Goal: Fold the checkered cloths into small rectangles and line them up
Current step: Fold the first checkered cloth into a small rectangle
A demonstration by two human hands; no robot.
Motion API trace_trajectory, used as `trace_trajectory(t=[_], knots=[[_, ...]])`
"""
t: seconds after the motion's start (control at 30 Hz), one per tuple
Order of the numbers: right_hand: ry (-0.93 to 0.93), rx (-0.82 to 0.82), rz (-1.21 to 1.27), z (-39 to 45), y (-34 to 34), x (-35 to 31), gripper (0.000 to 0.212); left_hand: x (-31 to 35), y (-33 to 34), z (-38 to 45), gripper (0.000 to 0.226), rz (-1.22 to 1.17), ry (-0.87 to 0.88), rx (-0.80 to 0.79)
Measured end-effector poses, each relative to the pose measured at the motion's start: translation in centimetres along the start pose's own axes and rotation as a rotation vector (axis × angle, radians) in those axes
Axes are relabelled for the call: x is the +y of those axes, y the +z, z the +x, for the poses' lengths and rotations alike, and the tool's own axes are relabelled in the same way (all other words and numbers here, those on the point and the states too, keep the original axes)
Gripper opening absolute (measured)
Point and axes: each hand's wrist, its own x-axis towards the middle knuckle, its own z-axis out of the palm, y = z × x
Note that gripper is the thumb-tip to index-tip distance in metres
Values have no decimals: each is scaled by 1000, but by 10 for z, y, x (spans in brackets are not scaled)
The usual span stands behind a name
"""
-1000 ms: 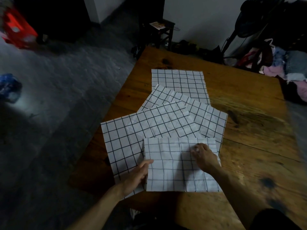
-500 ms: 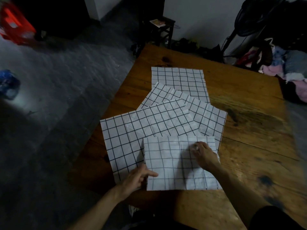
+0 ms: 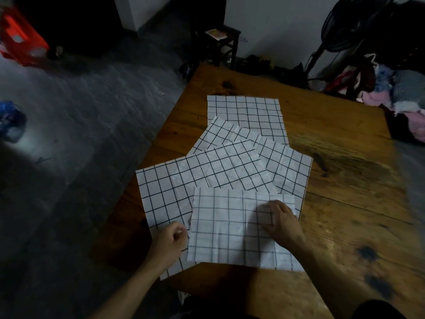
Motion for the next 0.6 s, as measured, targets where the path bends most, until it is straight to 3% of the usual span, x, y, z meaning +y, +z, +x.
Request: trace_trajectory(t=[0.2, 0.47, 0.6], knots=[[-22, 49, 51, 2, -9, -10, 62, 29, 21, 36, 11, 221, 196, 74], [-73, 2, 59, 12, 3, -23, 71, 75, 65, 74, 68, 662, 395, -61], [-251, 78, -4, 20, 9, -32, 48, 87, 83, 82, 83, 895, 491, -90]])
